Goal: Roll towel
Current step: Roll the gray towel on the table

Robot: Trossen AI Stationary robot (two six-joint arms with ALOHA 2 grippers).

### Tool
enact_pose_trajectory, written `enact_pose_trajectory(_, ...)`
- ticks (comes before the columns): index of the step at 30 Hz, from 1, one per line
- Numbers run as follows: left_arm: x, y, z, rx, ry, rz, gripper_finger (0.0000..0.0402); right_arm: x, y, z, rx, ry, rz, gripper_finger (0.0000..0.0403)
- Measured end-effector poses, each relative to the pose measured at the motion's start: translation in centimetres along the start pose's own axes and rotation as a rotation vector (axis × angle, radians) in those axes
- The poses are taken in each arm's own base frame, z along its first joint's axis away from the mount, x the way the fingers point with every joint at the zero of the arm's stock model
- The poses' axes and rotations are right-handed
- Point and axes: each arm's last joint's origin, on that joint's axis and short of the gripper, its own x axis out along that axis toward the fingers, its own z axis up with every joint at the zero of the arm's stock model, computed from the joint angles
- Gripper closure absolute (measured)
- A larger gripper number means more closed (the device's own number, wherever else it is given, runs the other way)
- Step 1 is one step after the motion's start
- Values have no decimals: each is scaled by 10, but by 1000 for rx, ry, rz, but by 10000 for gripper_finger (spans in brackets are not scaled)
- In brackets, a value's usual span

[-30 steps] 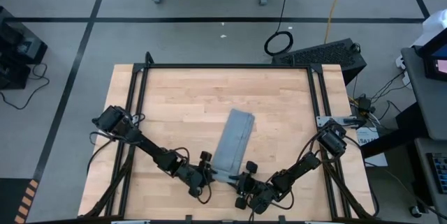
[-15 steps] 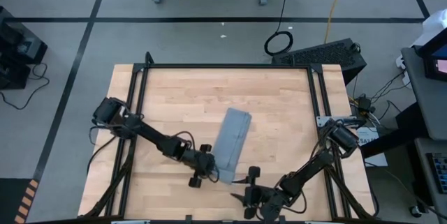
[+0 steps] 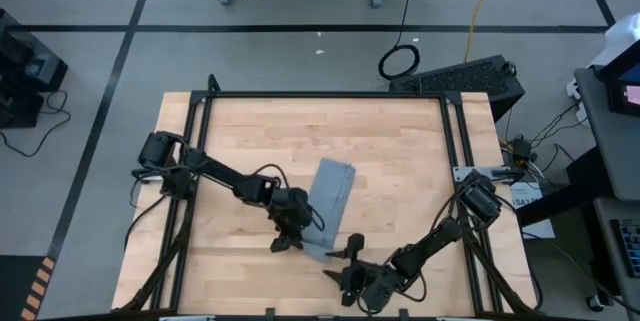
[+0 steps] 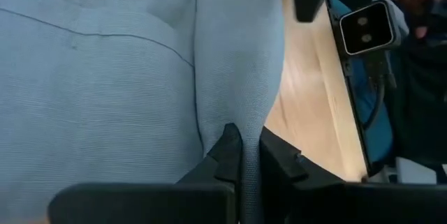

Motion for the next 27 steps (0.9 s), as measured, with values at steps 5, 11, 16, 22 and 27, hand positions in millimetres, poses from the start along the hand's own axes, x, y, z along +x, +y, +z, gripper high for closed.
enact_pose_trajectory(5, -4, 6, 1, -18, 2, -1, 374, 12, -10, -4, -33, 50, 13, 205)
enact_pose_trajectory(11, -3, 8, 0, -9, 7, 2, 374, 21, -20, -5, 98, 76, -17, 236)
enact_pose_trajectory(16, 0, 9, -1, 0, 13, 3, 374, 25, -23, -10, 210, 122, -5, 295)
enact_pose_trajectory(22, 0, 9, 0, 56, 4, 24, 351, 27, -29, -21, 398, 191, 1, 385)
enact_pose_trajectory(27, 2, 8, -2, 85, 4, 76, 299, 29, -33, -21, 510, 197, -15, 387)
